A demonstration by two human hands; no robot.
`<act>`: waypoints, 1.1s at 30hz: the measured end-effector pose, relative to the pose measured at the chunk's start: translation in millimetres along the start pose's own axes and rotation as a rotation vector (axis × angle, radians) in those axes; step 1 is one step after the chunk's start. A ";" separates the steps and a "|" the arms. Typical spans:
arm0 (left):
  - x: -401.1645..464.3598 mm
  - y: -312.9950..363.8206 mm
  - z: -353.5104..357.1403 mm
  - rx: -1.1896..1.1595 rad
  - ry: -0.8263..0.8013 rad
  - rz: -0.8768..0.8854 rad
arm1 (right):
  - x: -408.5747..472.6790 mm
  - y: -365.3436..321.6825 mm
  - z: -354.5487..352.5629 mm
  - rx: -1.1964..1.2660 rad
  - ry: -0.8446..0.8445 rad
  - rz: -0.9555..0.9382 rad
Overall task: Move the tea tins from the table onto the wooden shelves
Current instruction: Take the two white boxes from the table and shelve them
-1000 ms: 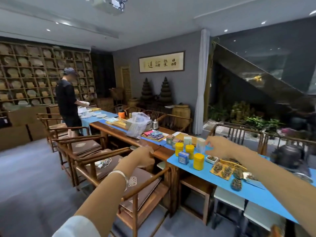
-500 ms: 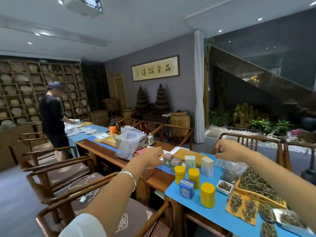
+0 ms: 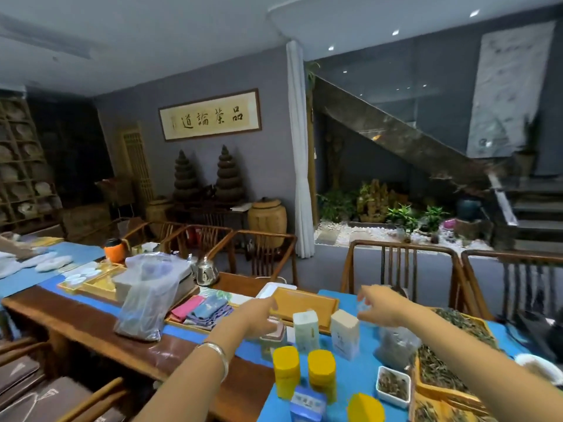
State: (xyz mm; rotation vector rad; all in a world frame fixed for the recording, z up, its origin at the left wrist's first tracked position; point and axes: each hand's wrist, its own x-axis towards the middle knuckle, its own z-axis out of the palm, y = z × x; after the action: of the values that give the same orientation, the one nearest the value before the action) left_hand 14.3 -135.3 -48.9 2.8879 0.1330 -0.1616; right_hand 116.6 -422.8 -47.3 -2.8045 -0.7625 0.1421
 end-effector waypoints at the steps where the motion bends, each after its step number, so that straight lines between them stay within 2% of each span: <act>1: 25.3 -10.0 -1.5 -0.020 -0.005 0.000 | 19.5 4.4 3.9 -0.003 0.001 0.026; 7: 157.7 -60.4 10.3 -0.101 -0.106 0.044 | 108.7 26.5 27.0 -0.006 -0.044 0.176; 11: 210.4 -79.6 43.2 -0.173 -0.152 0.070 | 142.7 40.7 58.6 -0.033 -0.106 0.250; 18: 257.0 -109.6 123.0 -0.288 -0.158 0.048 | 181.8 62.0 125.7 0.042 -0.220 0.310; 26: 294.1 -104.1 174.3 -0.440 -0.124 0.100 | 203.2 80.7 178.3 0.123 -0.202 0.445; 33: 323.1 -91.0 202.3 -0.436 -0.157 0.136 | 221.0 99.8 209.1 0.271 -0.139 0.509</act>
State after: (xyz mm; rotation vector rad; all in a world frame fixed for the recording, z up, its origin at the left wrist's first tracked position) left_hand 304.8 -72.9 -304.5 2.4293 -0.0518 -0.2937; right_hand 323.3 -352.8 -281.7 -2.6775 -0.0289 0.4884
